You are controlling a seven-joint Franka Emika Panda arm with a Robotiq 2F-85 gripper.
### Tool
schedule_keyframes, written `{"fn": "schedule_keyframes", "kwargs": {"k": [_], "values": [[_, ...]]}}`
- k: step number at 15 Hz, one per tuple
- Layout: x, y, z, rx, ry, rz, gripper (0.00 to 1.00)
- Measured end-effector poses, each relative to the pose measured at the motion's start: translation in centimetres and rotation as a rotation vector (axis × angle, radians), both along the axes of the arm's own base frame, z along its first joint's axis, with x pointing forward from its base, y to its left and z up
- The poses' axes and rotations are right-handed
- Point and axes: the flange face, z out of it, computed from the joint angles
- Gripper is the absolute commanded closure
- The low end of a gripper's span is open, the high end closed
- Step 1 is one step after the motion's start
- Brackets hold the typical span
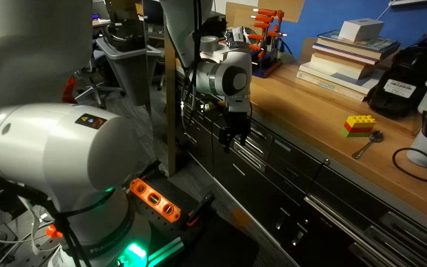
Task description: Pick up the black objects from the countertop, put them in the drawer and close the drawer.
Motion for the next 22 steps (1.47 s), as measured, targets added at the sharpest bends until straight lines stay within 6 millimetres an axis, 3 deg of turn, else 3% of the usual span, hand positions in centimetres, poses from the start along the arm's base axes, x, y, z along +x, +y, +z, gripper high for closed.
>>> {"fn": "schedule_keyframes", "kwargs": {"k": [4, 7, 10, 12, 15, 17, 20, 22], "values": [[-2.3, -0.6, 5.1, -0.068, 0.080, -0.036, 0.00], [-3.8, -3.7, 10.0, -0.093, 0.108, -0.033, 0.00], [-5.1, -8.8, 14.7, -0.090, 0.080, 0.072, 0.00], [-6.2, -13.4, 17.4, -0.074, 0.061, 0.168, 0.00], [-8.0, -19.9, 19.9, -0.034, 0.027, 0.300, 0.00], [-8.5, -22.6, 20.9, -0.008, 0.013, 0.396, 0.00], [-7.9, -24.2, 23.7, 0.022, -0.006, 0.551, 0.00], [-7.3, -23.1, 25.9, 0.036, -0.023, 0.659, 0.00]]}}
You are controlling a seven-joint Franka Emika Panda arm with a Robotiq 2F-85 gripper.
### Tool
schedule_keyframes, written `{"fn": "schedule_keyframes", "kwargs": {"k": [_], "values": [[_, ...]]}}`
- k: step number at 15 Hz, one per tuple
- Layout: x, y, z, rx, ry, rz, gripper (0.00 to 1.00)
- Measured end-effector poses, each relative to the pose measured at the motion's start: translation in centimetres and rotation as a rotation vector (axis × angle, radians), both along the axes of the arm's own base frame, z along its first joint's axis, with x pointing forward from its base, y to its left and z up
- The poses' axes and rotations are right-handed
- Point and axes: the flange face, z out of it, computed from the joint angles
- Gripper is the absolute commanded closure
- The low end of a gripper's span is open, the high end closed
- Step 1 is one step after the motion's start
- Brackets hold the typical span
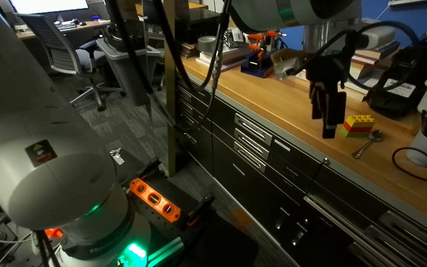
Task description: Pick up the black objects from the countertop, put them in the drawer and close the drawer.
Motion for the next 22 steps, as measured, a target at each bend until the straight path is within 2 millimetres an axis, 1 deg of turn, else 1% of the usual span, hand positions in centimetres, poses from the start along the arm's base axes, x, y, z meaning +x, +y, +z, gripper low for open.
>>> {"fn": "schedule_keyframes", "kwargs": {"k": [2, 3, 5, 7, 11, 14, 18, 22], "values": [[0.1, 2.3, 2.1, 0.019, 0.004, 0.112, 0.00], [-0.1, 3.5, 3.0, 0.031, 0.006, 0.167, 0.00], [-1.3, 5.4, 4.0, 0.059, 0.017, 0.273, 0.00], [-3.0, 6.7, 4.7, 0.091, 0.029, 0.379, 0.00], [-6.9, 7.6, 6.0, 0.150, 0.049, 0.595, 0.00], [-9.1, 8.0, 7.4, 0.205, 0.063, 0.752, 0.00], [-10.8, 8.5, 9.0, 0.261, 0.092, 0.901, 0.00], [-11.4, 8.5, 9.4, 0.276, 0.111, 0.930, 0.00]]}}
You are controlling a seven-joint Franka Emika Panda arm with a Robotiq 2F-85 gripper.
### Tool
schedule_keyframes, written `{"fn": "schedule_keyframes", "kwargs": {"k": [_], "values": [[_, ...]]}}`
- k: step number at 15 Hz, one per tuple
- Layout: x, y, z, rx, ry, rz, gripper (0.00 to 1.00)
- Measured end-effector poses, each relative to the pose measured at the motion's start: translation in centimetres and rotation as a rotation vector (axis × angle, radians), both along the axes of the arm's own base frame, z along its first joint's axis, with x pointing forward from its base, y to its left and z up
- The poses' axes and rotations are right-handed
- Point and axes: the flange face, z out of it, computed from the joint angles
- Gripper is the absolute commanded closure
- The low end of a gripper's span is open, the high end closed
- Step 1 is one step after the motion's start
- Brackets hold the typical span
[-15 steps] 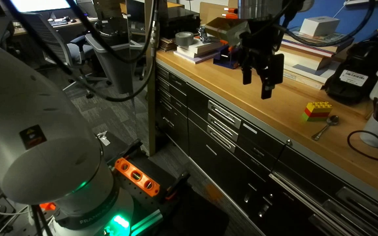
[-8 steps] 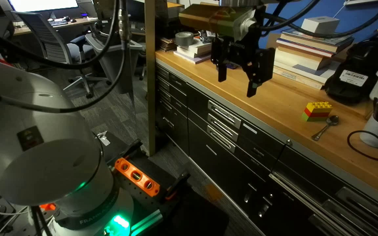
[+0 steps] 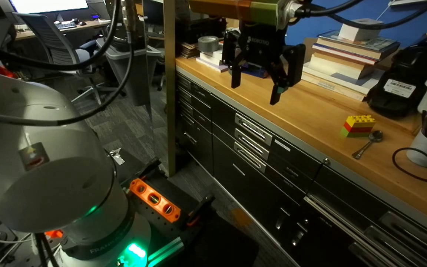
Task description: Pick up the black objects from the countertop, put them in the drawer and close the drawer.
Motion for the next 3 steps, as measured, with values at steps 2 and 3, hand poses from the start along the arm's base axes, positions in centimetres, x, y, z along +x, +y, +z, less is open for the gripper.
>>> {"fn": "schedule_keyframes", "kwargs": {"k": [2, 3], "values": [[-0.01, 0.00, -0.01, 0.000, 0.001, 0.002, 0.00], [-0.01, 0.00, -0.01, 0.000, 0.001, 0.003, 0.00]]}}
